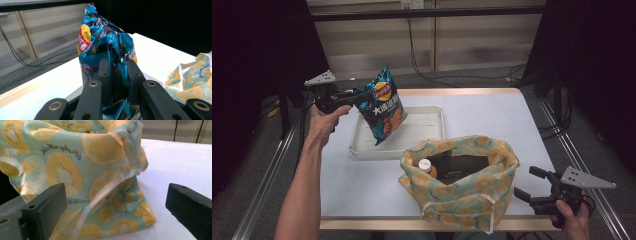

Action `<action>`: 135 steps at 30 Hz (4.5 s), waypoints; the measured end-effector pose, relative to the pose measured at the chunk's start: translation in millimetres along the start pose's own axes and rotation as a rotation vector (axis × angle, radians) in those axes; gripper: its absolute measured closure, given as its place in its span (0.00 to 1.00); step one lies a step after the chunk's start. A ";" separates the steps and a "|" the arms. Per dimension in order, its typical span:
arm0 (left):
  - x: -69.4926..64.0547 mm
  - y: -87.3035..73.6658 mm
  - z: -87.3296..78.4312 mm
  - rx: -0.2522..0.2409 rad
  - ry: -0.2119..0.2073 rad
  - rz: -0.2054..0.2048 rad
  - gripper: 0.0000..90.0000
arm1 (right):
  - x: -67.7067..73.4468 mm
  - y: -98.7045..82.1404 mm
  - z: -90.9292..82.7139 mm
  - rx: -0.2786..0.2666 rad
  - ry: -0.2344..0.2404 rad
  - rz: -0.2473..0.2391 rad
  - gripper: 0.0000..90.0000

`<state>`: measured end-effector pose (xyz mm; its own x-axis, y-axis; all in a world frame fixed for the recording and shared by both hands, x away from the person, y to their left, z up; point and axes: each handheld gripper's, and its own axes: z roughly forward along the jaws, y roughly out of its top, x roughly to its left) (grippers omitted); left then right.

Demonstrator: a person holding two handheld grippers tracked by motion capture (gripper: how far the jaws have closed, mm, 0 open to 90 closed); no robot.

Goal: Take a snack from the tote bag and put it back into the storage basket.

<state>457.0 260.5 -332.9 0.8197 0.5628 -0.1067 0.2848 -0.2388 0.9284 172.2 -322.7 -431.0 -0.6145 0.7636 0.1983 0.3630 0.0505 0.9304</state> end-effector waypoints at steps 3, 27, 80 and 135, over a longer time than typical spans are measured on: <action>4.8 -3.0 3.3 0.015 0.007 -0.018 0.86 | -1.3 -0.5 -0.5 0.006 -0.005 -0.008 0.03; 25.9 -15.8 23.3 0.086 0.089 -0.080 0.84 | -0.1 -1.1 0.0 -0.003 -0.002 -0.023 0.03; 26.6 1.0 4.9 -0.053 0.219 -0.147 0.53 | 0.1 -2.7 4.9 0.024 0.036 -0.014 0.02; 3.8 -94.3 78.7 0.470 0.055 -0.181 1.00 | -1.0 -4.5 3.6 0.031 0.033 -0.004 0.02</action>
<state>472.4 222.9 -448.9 0.7129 0.6657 -0.2206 0.6232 -0.4571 0.6345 173.7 -321.4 -436.5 -0.6382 0.7420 0.2052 0.3819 0.0737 0.9213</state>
